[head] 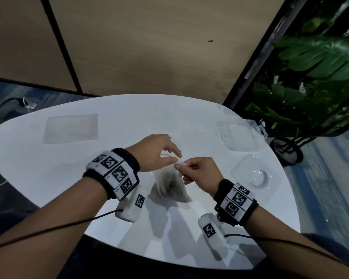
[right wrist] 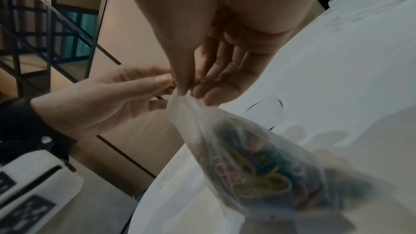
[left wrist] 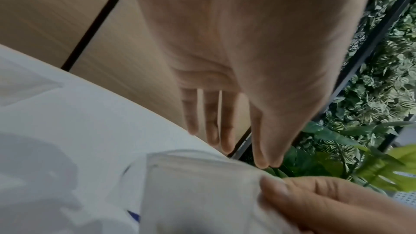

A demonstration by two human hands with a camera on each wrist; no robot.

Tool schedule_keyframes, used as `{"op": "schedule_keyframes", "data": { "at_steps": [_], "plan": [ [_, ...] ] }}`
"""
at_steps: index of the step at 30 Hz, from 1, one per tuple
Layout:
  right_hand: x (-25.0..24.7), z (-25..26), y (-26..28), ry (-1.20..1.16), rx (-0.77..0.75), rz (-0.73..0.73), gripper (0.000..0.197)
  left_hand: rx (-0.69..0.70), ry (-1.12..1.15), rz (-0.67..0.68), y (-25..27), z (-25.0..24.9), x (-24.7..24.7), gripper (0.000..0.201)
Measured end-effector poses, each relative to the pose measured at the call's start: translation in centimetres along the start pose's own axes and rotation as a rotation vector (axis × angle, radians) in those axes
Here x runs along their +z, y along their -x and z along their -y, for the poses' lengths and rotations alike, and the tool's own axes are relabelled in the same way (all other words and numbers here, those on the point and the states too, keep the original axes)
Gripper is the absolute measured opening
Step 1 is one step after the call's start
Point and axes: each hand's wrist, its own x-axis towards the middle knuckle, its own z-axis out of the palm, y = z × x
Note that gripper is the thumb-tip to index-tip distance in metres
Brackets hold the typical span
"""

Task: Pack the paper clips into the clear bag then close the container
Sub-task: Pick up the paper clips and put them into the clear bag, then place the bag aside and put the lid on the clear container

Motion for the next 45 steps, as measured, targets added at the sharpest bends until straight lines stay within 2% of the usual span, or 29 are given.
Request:
{"op": "schedule_keyframes", "data": {
  "at_steps": [3,7,14,21,26,28,29,31,33,36,39,41,45],
  "plan": [
    [-0.1,-0.3,-0.5,-0.053,0.061,-0.017,0.029,0.055,-0.002,-0.007,-0.7,-0.9,1.2,0.018],
    [-0.1,-0.4,-0.9,-0.248,0.105,0.118,0.021,0.054,-0.024,-0.051,-1.4,-0.7,1.6,0.014],
    [-0.4,-0.6,-2.5,-0.305,0.182,0.106,0.026,0.046,-0.078,-0.032,-2.3,0.9,2.1,0.015],
    [-2.4,-1.5,-4.7,-0.340,0.222,-0.034,0.015,-0.153,-0.210,0.029,-2.3,3.7,0.4,0.020],
    [-1.9,-2.0,-6.7,-0.313,0.190,-0.110,0.012,-0.268,-0.183,-0.114,-3.0,6.4,1.5,0.017],
    [-2.5,-2.7,-7.7,-0.118,0.128,-0.195,0.007,-0.322,-0.187,-0.147,-3.7,8.0,2.4,0.020],
    [-3.5,-3.1,-8.3,0.102,0.072,-0.232,0.011,-0.380,-0.225,-0.165,-4.0,9.2,2.4,0.024],
    [-6.5,-3.7,-8.9,0.629,0.013,-0.244,0.028,-0.520,-0.297,-0.233,-4.1,11.7,1.7,0.030],
    [-9.6,-4.3,-9.1,0.907,0.065,-0.269,0.041,-0.637,-0.349,-0.333,-4.0,14.0,0.6,0.034],
    [-13.0,-5.8,-9.4,0.999,0.245,-0.298,0.048,-0.766,-0.375,-0.398,-3.6,17.0,-0.6,0.038],
    [-14.3,-7.5,-9.7,1.027,0.350,-0.214,0.049,-0.860,-0.372,-0.188,-2.8,19.5,-0.5,0.045],
    [-14.5,-8.0,-9.9,1.023,0.310,-0.189,0.046,-0.869,-0.359,-0.116,-2.4,20.1,-0.3,0.048],
    [-13.8,-7.7,-10.0,1.017,0.174,-0.172,0.044,-0.916,-0.344,-0.239,-2.5,19.4,-0.6,0.059]
  ]
}}
